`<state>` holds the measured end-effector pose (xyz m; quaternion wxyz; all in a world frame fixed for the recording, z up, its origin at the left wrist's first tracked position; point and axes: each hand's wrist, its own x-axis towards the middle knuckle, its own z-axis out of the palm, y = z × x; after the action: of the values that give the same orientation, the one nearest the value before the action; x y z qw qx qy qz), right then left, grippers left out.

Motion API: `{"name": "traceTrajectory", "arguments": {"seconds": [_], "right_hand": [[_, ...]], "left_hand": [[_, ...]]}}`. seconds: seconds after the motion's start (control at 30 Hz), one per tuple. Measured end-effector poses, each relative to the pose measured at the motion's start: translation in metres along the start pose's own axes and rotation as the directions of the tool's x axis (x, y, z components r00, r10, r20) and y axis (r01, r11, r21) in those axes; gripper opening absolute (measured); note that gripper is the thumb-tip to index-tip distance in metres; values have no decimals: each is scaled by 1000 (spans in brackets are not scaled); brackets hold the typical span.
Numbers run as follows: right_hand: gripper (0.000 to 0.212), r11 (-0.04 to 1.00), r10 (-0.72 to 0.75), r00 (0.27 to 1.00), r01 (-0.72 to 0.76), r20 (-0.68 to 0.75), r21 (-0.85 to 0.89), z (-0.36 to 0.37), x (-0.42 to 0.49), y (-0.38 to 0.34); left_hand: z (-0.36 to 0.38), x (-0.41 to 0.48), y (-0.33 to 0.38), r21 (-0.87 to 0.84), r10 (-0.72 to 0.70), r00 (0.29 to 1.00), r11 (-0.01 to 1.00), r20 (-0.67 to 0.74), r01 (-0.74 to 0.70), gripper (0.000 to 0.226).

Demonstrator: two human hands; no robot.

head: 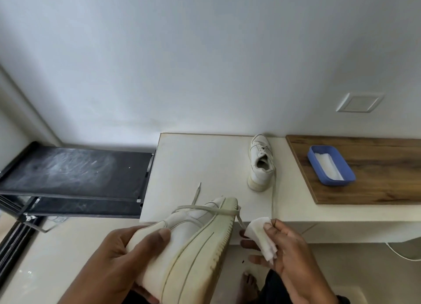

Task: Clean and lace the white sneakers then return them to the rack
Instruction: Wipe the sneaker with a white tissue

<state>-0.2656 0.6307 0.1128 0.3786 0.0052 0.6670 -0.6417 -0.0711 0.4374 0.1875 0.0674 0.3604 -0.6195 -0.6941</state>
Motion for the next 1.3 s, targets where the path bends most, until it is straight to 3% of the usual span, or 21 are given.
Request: {"name": "traceTrajectory", "arguments": {"seconds": [0.07, 0.17, 0.23, 0.37, 0.5, 0.6, 0.7, 0.8, 0.9, 0.97, 1.03, 1.13, 1.3], "right_hand": [[28, 972, 111, 994, -110, 6, 207, 3, 7, 3], [31, 936, 114, 993, -114, 19, 334, 10, 8, -1], [31, 933, 85, 996, -89, 29, 349, 12, 8, -6], [32, 923, 22, 996, -52, 82, 380, 14, 12, -22], [45, 894, -21, 988, -49, 151, 446, 15, 22, -46], [41, 890, -29, 980, -65, 199, 452, 18, 35, -62], [33, 957, -29, 988, -16, 149, 290, 19, 56, -66], [23, 995, -33, 989, 46, 141, -86, 16, 70, -67], [20, 914, -81, 984, 136, 156, -383, 3, 71, -70], [18, 824, -205, 967, 253, 149, -507, -5, 64, -74], [13, 697, -364, 917, 384, 163, -606, -8, 47, -77], [14, 588, -528, 806, 574, 268, -570, 0, 6, -75], [12, 248, -690, 518, 826, 506, -507, 25, -42, -53]], "left_hand": [[-2, 1, -3, 76, 2, 1000, 997, 3, -2, 83], [0, -1, -4, 160, 14, 999, 987, 36, -19, 63], [3, -1, -5, 222, 35, 998, 974, 60, -47, 54], [2, 2, -8, 347, 77, 994, 932, 81, -101, 57], [-4, 10, -12, 400, 103, 988, 906, 113, -141, 56], [-1, 13, -14, 388, 93, 983, 910, 158, -148, 54], [5, 12, -15, 339, 102, 978, 927, 182, -160, 53], [0, 12, -20, 341, 117, 975, 923, 189, -177, 57], [-8, 11, -22, 338, 143, 974, 921, 176, -196, 68], [-12, 11, -23, 315, 166, 977, 928, 134, -201, 72], [-12, 12, -24, 284, 193, 976, 935, 96, -213, 70], [-5, 12, -25, 193, 251, 963, 945, 97, -266, 58], [11, 15, -19, 154, 374, 924, 911, 77, -382, 53]]}}
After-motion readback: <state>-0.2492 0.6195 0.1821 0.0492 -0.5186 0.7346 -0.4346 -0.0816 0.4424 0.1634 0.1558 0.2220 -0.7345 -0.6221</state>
